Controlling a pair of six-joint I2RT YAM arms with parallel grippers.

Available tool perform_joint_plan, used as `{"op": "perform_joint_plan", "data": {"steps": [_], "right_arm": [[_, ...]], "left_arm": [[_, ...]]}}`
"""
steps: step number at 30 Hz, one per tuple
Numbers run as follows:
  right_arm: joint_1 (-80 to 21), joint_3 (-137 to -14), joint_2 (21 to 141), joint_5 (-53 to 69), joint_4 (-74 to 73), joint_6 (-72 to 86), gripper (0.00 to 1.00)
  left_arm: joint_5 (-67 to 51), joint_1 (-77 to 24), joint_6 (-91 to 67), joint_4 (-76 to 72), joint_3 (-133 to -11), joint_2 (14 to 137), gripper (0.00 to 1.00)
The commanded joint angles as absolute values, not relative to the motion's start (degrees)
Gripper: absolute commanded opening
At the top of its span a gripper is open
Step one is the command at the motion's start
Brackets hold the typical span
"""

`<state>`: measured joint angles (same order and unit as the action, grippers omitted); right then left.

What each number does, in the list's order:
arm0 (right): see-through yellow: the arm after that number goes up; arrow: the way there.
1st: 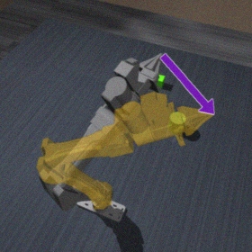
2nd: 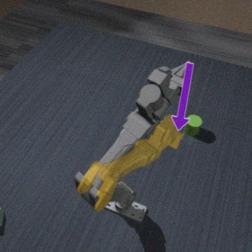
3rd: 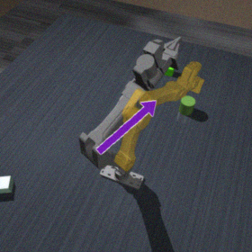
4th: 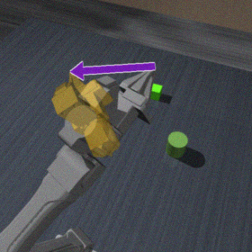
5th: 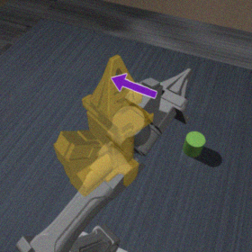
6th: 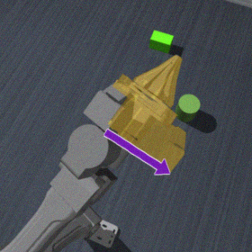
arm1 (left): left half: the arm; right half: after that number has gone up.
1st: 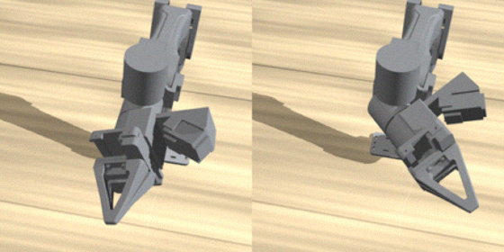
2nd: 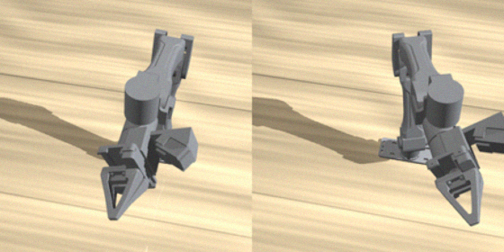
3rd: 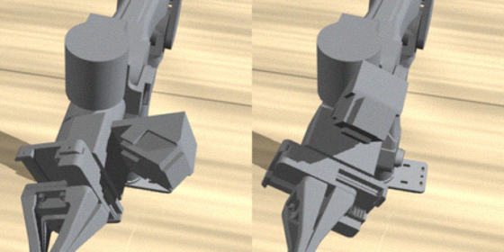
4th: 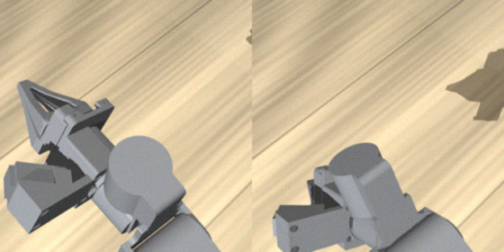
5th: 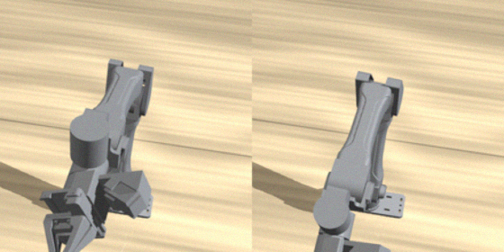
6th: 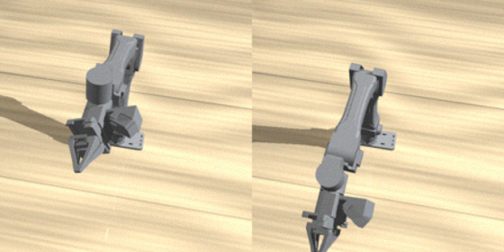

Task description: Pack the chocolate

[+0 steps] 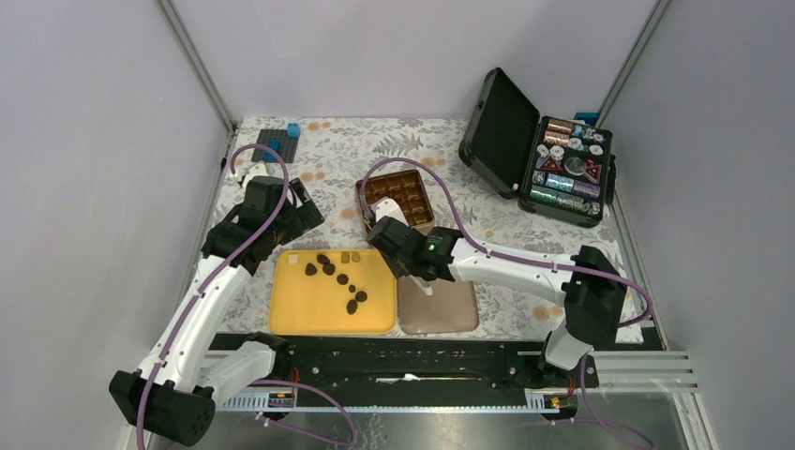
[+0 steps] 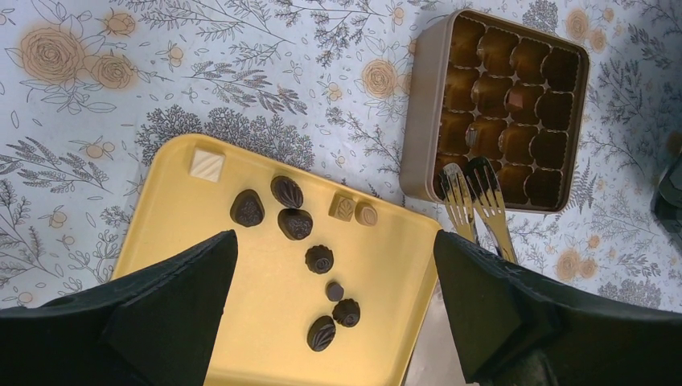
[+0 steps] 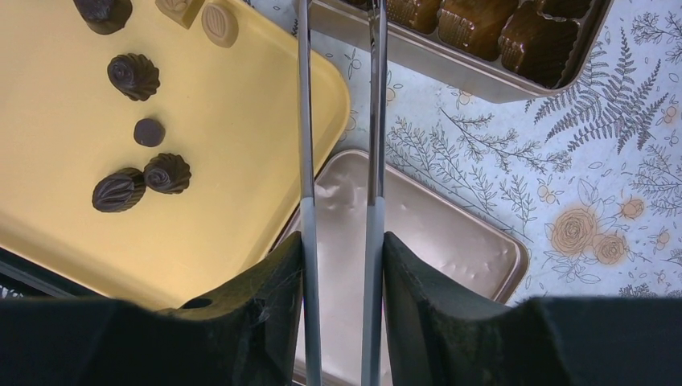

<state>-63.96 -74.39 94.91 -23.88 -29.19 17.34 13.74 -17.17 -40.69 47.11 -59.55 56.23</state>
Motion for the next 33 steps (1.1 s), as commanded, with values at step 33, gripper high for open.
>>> {"op": "perform_joint_plan", "data": {"steps": [33], "right_arm": [[-73.84,-51.9,69.18,-11.93,-27.03,21.98,0.28]], "left_arm": [[15.85,-15.82,-40.51,47.11,-60.29,55.78,0.99]]}}
